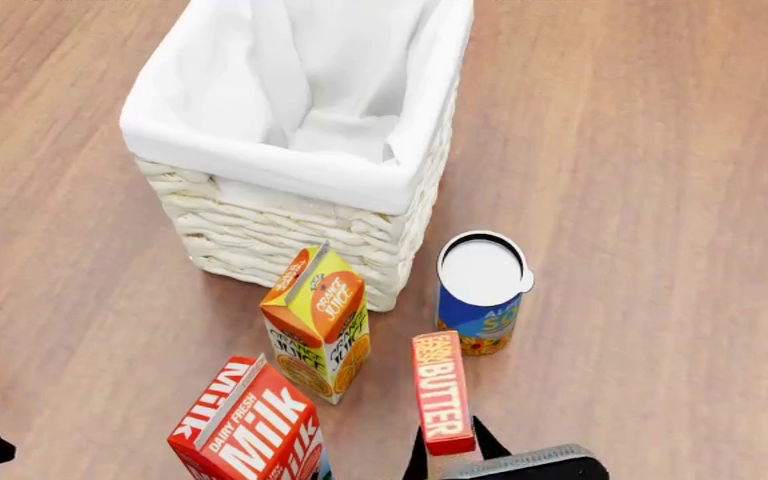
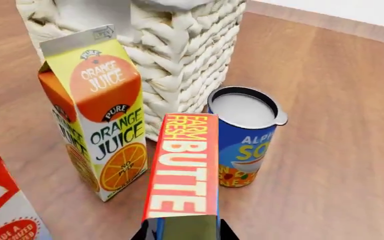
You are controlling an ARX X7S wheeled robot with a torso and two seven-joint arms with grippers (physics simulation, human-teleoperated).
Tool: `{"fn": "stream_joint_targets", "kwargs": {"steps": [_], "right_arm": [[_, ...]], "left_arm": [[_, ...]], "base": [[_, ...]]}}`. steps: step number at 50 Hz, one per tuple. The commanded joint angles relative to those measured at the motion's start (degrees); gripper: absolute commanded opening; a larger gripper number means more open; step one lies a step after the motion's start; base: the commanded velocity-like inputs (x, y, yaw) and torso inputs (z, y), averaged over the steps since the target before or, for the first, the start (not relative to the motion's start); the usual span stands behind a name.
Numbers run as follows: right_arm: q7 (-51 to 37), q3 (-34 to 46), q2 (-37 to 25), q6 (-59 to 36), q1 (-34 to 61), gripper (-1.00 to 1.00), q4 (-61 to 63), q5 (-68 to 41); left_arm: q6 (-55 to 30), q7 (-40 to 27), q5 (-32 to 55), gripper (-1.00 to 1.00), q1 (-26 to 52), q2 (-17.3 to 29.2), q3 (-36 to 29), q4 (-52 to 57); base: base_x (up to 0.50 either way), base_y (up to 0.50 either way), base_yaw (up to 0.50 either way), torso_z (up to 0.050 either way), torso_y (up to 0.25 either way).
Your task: Pick up the butter and put it in the basket.
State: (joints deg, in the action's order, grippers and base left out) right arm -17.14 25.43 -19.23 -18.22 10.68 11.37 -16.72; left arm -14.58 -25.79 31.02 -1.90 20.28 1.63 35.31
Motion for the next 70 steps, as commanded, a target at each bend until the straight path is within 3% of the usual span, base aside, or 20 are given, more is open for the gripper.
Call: {"fn": "stream_joint_targets", "kwargs": {"steps": [1, 17, 30, 39, 56, 70], "right_arm": [[-5.2, -2.5, -4.7, -4.8, -6.3, -1.00, 15.6, 3.0], [-11.4, -9.2, -10.7, -14.3, -12.4, -1.00, 32.5, 1.6], [-13.0, -20.1, -14.2, -22.6, -11.7, -1.00, 39.3, -6.4], [-12.2, -23.6, -16.2, -34.2, -1.5, -1.00, 39.1, -13.7], [-9.3, -19.7, -18.2, -52.3, 22.9, -1.00, 31.3, -20.3], [-4.0, -13.0, -16.6, -56.9, 41.5, -1.00, 17.7, -20.9]], "left_arm": [[0.1, -0.1, 0.0, 1.00, 0.4, 0.1, -0.2, -0.3], [0.7, 0.1, -0.2, 1.00, 1.1, 0.1, -0.7, -1.5], [1.0, -0.2, -0.3, 1.00, 1.9, -0.2, -0.9, -2.7], [1.1, -0.4, -0.4, 1.00, 2.1, -0.3, -1.3, -2.8], [1.2, -1.1, -0.1, 1.00, 1.6, -0.2, -1.3, -2.2], [0.9, -1.9, 0.2, 1.00, 1.9, -0.3, -1.5, -1.7]], "base": [[0.00, 0.00, 0.00, 0.000, 0.000], [0.00, 0.00, 0.00, 0.000, 0.001], [0.00, 0.00, 0.00, 0.000, 0.001], [0.00, 0.00, 0.00, 0.000, 0.001], [0.00, 0.00, 0.00, 0.001, 0.001], [0.00, 0.00, 0.00, 0.000, 0.001]]}}
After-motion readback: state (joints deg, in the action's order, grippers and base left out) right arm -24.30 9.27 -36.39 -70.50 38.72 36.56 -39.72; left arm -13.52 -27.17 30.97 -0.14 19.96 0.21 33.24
